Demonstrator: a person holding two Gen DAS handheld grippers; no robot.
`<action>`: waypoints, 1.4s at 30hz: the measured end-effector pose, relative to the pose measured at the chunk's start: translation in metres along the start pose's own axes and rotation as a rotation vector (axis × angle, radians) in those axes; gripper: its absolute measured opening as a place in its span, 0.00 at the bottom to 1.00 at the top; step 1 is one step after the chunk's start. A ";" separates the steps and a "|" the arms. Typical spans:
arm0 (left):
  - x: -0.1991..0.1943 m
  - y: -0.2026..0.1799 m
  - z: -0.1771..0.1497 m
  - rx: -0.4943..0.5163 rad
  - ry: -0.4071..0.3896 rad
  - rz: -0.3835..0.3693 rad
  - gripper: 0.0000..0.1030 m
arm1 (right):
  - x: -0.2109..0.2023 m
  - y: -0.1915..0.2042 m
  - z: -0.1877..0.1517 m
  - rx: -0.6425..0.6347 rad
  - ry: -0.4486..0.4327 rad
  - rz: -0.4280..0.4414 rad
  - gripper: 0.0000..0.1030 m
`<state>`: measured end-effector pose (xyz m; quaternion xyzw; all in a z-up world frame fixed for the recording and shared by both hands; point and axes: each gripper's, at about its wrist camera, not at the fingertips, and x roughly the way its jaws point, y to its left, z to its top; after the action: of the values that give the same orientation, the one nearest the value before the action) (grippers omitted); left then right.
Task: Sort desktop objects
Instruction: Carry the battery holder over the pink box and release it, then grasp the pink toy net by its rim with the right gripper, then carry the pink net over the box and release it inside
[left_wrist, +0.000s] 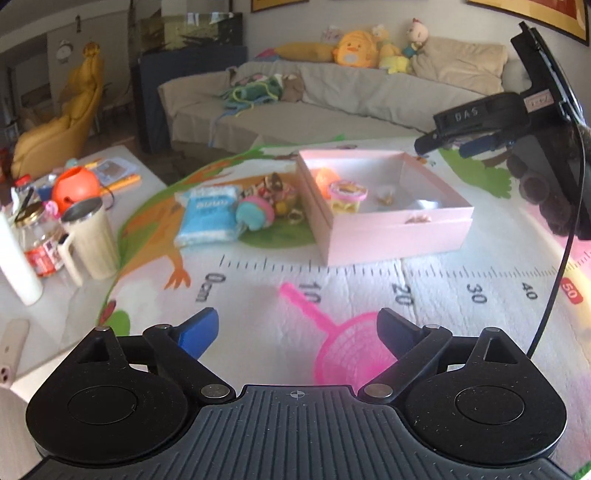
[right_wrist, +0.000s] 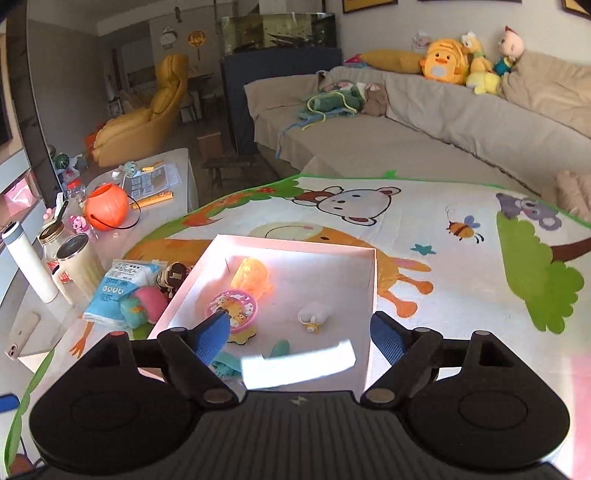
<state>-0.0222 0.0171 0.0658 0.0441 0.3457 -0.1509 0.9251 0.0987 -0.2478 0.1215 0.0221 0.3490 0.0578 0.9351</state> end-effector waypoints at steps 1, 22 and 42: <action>0.000 0.003 -0.005 -0.008 0.015 -0.002 0.95 | -0.002 0.001 -0.002 0.002 0.001 0.009 0.82; -0.010 0.004 -0.054 0.036 0.126 -0.065 0.99 | 0.014 0.166 -0.117 -0.390 0.379 0.292 0.81; 0.027 0.022 -0.002 -0.134 0.028 0.018 0.99 | -0.003 0.041 0.017 -0.151 0.056 -0.015 0.80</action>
<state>0.0025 0.0316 0.0463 -0.0124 0.3675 -0.1183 0.9224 0.1036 -0.2075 0.1396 -0.0529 0.3696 0.0775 0.9244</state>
